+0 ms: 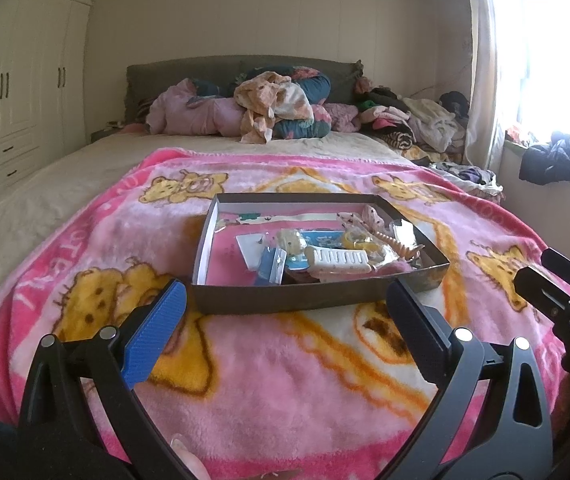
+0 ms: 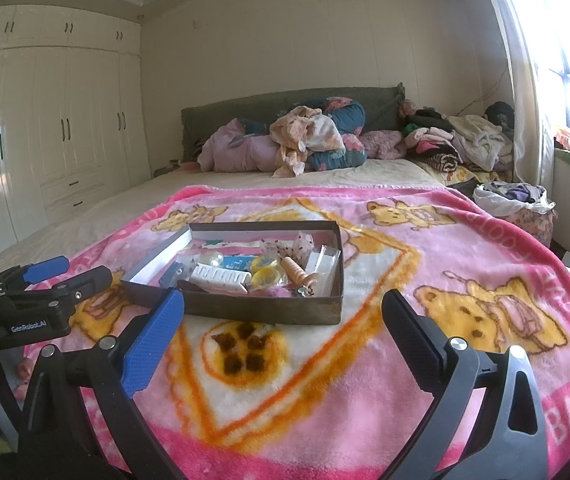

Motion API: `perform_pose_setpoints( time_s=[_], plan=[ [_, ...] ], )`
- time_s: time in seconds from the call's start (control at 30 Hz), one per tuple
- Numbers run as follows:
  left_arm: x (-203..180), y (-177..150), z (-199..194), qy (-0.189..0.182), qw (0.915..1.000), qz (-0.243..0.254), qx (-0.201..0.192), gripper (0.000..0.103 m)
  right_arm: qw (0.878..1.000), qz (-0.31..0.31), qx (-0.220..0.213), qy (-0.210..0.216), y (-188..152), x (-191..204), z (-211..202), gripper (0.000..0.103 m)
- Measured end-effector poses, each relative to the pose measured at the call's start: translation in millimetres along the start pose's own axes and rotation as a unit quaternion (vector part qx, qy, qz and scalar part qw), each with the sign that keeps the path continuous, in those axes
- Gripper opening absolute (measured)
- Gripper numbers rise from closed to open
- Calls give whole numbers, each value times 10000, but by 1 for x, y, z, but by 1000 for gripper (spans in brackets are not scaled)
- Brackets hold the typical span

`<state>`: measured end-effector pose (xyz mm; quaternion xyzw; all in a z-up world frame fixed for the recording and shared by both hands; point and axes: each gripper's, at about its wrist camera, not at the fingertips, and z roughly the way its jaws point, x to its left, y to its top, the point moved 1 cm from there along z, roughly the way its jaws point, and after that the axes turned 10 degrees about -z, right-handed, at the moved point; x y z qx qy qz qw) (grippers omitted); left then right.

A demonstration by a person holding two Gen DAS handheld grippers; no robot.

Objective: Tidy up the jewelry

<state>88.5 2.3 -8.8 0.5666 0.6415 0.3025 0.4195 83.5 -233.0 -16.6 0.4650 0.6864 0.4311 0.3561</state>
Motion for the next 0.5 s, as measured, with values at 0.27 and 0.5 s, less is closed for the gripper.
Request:
perform_pose_setpoints(
  time_s=[0.27,0.5],
  plan=[
    [26,-2,28,189,9981,-369,452,91,9986,297,253,-357,-7,-33,13,96],
    [105,47,72,1040,9890,-983,379,91,9884,681,831,-1078,-11,-108,49,96]
  ],
)
